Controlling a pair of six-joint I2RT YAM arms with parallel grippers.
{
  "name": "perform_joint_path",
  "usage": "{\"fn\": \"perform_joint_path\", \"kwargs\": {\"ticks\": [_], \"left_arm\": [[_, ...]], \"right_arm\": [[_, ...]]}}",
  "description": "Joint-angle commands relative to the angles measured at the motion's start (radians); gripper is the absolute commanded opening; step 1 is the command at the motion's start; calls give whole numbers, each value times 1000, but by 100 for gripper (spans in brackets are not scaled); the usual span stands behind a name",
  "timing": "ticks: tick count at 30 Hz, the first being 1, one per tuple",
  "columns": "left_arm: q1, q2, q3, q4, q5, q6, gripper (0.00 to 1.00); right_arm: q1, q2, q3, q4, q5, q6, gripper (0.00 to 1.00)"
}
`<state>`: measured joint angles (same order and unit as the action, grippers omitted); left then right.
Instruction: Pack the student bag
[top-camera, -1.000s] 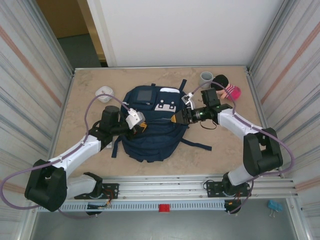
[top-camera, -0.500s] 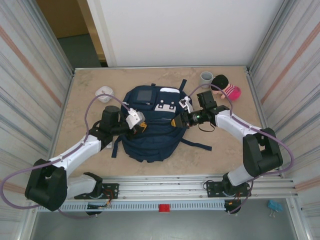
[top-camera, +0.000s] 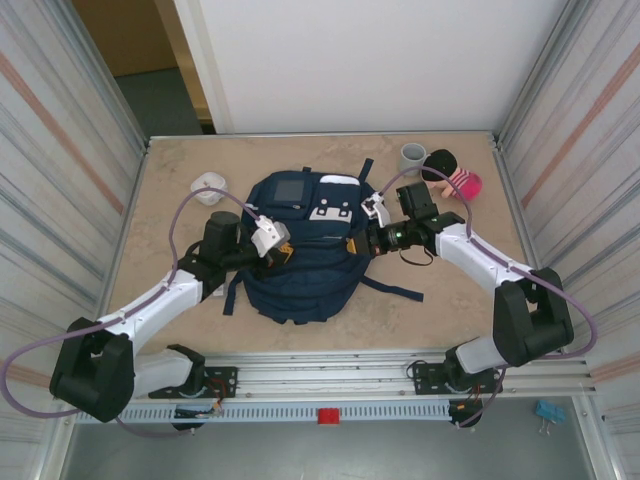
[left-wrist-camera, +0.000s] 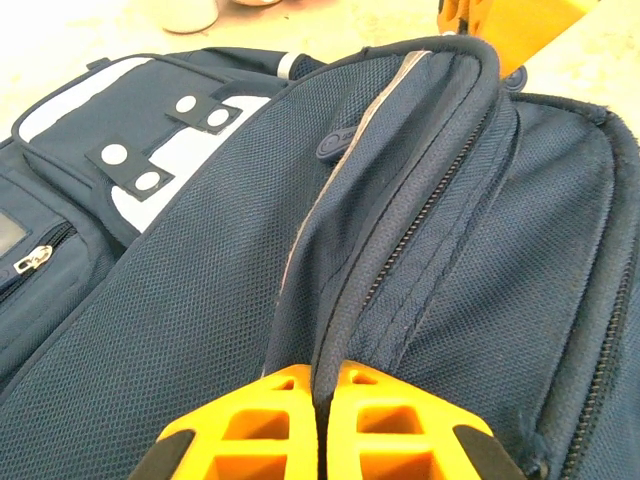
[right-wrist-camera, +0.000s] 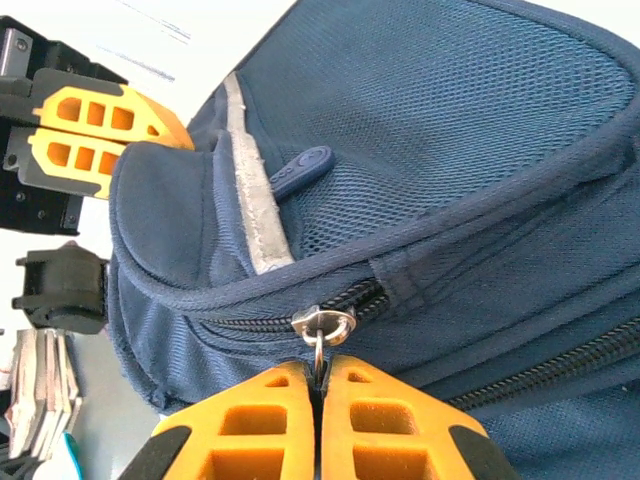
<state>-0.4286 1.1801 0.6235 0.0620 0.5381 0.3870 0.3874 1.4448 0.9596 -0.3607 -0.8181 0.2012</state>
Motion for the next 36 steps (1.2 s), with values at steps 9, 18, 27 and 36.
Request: {"fn": "perform_joint_path", "kwargs": {"ticks": [9,18,27,36], "left_arm": [[-84,56,99,85,-185,-46,0],[-124,80,112,134,-175,-44,0],[-123,8,65,119,-166,2,0],[-122,6,59,101,-126,37,0]], "right_arm": [[241,0,171,-33,29,133,0],[320,22,175,44,149,274,26],[116,-234,-210,468,181,767,56],[102,-158,-236,606,183,1015,58]]}}
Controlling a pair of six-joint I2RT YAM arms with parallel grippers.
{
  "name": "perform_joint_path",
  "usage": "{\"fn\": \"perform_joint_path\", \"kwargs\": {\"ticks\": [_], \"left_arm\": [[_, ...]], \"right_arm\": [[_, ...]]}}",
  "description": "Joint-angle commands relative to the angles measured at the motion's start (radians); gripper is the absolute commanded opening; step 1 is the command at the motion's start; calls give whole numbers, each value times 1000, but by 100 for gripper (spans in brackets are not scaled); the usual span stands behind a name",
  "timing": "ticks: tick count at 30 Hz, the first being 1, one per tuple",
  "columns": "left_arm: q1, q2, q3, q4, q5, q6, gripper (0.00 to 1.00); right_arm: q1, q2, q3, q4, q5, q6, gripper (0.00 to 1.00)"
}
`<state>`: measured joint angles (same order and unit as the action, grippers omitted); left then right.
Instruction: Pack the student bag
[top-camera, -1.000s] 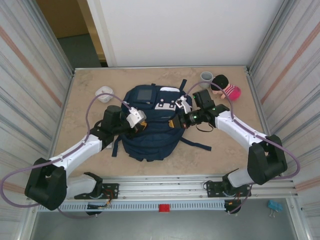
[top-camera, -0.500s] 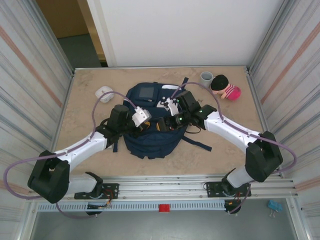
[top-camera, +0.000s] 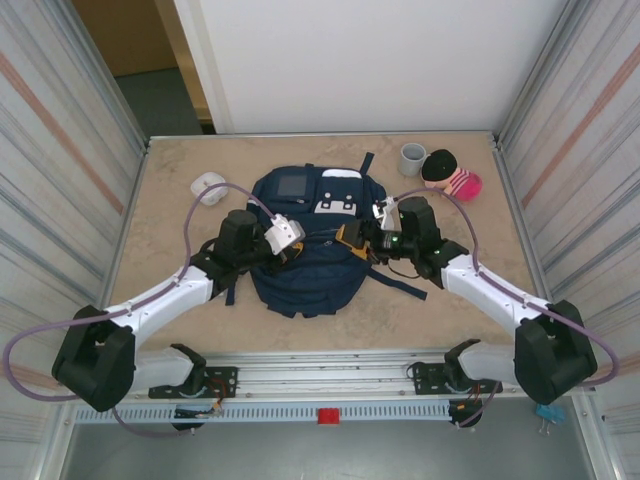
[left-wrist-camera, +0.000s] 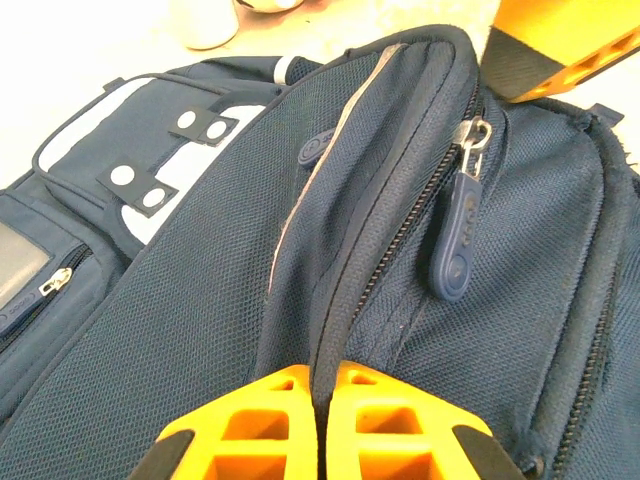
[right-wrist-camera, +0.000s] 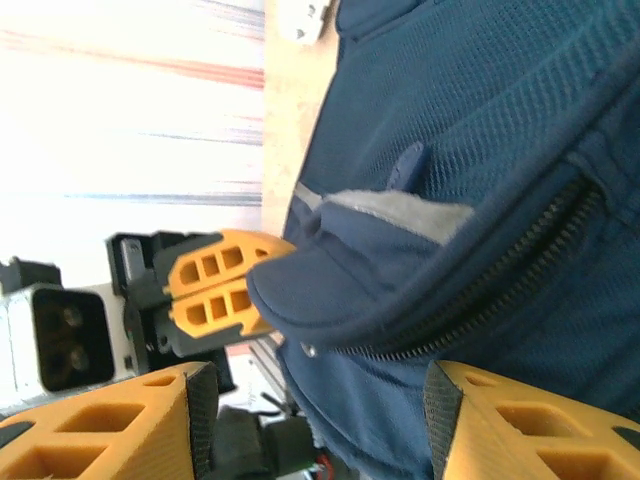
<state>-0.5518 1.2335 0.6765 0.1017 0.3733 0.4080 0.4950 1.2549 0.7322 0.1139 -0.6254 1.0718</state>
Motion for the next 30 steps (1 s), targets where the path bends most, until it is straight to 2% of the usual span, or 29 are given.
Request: {"fn": "perform_joint_path", "kwargs": {"ticks": [1,7,8,11,13,15,17,21,25,27,30], "left_arm": [[0,-49,5,59,42,17,0],[-2,-65,1,10,82,68,0],[-1,-69,1,2,93,78,0],[-2,-84,2,-15,114,80,1],[-8,-93,6,-48,114,84,5],[-21,-108,12,-87,87,77,12],[-35,-130,23,-131,60,37,23],[-54,-182,65,-241,15,-192,41],[-104,-232,103,-359,-99,-482,48],[-131,-252,92,-370,-153,-678,51],[-155,-261,50,-338,-171,-900,56]], "right_arm": [[-6,45,-5,149,-9,160,57],[-13,79,6,217,29,219,55],[-15,85,8,215,36,220,52],[-19,102,5,201,57,236,38],[-21,111,-16,238,66,267,24],[-21,117,-36,291,60,293,10],[-19,117,-38,308,53,301,3],[-15,94,-32,286,58,284,0],[-8,81,-18,264,63,274,0],[2,82,-7,255,65,270,0],[24,84,13,239,71,262,0]]}}
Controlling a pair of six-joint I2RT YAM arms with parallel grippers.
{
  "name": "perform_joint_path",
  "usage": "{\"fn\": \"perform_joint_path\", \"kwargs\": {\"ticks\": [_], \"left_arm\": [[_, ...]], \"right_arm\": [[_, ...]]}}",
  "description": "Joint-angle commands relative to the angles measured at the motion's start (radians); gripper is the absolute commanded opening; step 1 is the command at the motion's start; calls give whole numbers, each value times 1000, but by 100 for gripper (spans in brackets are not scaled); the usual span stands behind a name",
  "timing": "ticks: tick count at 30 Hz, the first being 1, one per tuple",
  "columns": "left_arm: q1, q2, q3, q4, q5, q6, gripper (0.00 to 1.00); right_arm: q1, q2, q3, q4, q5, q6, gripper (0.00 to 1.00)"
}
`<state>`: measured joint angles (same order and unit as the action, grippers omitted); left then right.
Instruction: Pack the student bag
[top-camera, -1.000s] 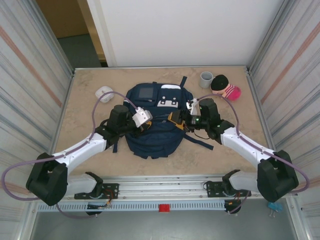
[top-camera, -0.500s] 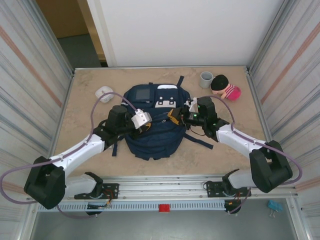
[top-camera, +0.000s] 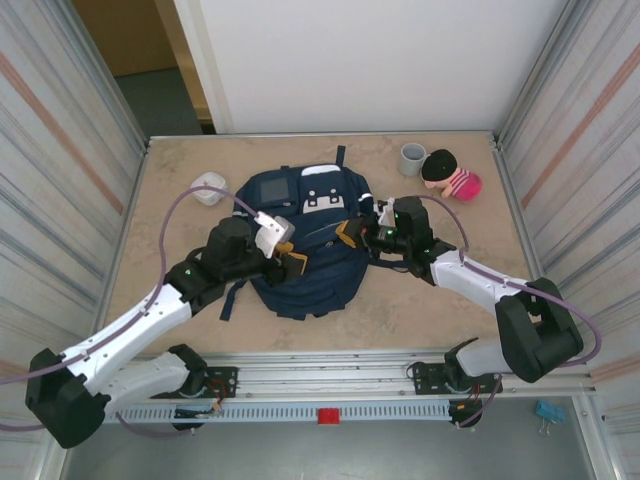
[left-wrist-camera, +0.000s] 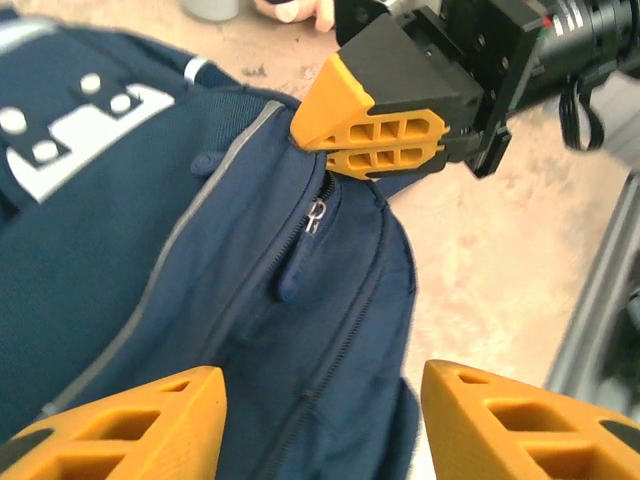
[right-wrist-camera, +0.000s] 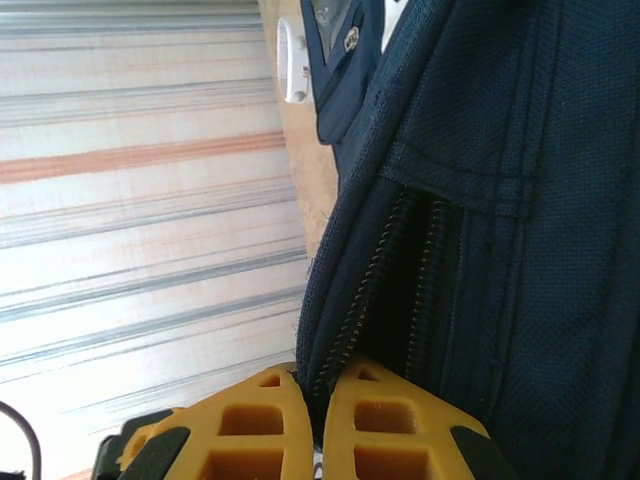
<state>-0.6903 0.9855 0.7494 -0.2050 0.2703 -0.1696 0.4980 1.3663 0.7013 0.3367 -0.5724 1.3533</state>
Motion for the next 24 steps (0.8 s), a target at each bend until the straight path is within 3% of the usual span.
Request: {"fn": "perform_joint_path", "kwargs": {"ticks": [1,7,19,24], "left_arm": [[-22,-14,-34,-21,-72,-371,57],[-28,30,-89,76,-102,-541,60],[-31,195,-20,243,-68,-508,63],[-47,240,36,279,-26,-490,59]], "right_arm": [[27,-27,47,14,23,-20,0],[71,-25,69,11,36,-19,0],[130,-38,93,-14,57,-14,0],[145,-42,97,-30,61,-21,0]]}}
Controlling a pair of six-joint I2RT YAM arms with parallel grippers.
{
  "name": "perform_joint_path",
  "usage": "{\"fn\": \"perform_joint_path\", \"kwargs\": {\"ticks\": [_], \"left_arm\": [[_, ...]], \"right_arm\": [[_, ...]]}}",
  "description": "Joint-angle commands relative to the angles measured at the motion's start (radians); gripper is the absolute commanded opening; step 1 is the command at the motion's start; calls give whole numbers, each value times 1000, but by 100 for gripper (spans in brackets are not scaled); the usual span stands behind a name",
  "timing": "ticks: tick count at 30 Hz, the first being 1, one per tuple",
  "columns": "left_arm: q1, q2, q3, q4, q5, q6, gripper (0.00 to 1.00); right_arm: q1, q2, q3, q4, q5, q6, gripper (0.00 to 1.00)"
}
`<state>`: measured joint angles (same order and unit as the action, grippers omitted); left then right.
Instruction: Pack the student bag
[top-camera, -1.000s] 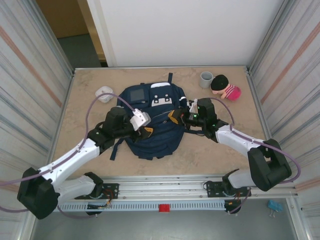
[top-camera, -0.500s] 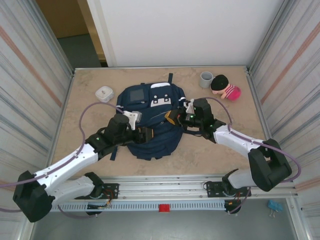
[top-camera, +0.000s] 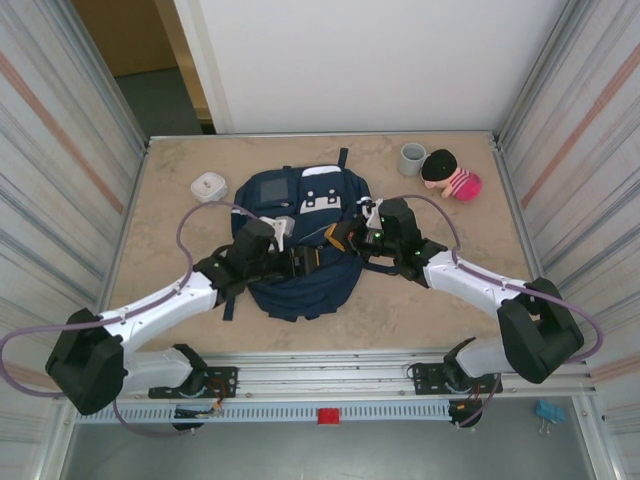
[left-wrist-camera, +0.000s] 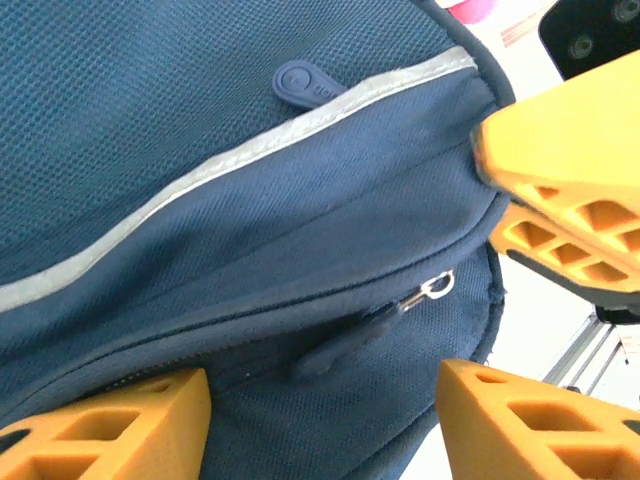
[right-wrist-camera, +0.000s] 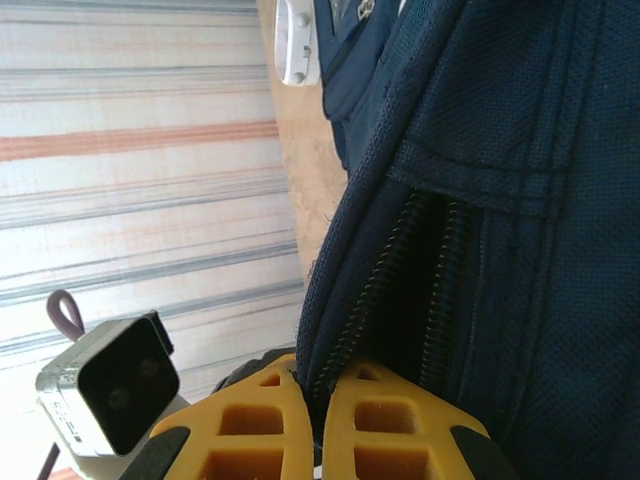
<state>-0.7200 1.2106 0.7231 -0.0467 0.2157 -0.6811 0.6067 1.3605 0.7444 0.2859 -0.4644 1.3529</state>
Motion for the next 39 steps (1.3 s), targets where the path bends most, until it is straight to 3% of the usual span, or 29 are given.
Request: {"fn": "perform_joint_path", "kwargs": {"ticks": [1,10,15,22,24,30,35,36,39], "left_arm": [[-31,14,69,119,20,31,57],[-65,45,71,136,-67,65,46],[-70,65,100,74,-123,80,45],[-70,30,102,-121,-271,83,7],[-68,-3,79,-160,-305,88,1],[-38,-139,-44,-234,-348,90,0],[4,-235,-126,-192,-306,109,0],[22,-246,-140,-149,-266,120,0],[45,-255,-158,-27,-154,164,0]], "right_arm": [[37,-39,57,11,-45,-27,0],[38,-69,75,-33,-44,-60,0],[37,-81,89,-70,-40,-83,0],[7,-95,74,-96,-44,-99,0],[-24,-106,63,-110,-57,-108,0],[-140,-149,47,-201,-109,-170,0],[-215,-190,34,-260,-130,-225,0],[-225,-197,36,-274,-127,-238,3],[-225,-240,58,-340,-61,-355,32]]}}
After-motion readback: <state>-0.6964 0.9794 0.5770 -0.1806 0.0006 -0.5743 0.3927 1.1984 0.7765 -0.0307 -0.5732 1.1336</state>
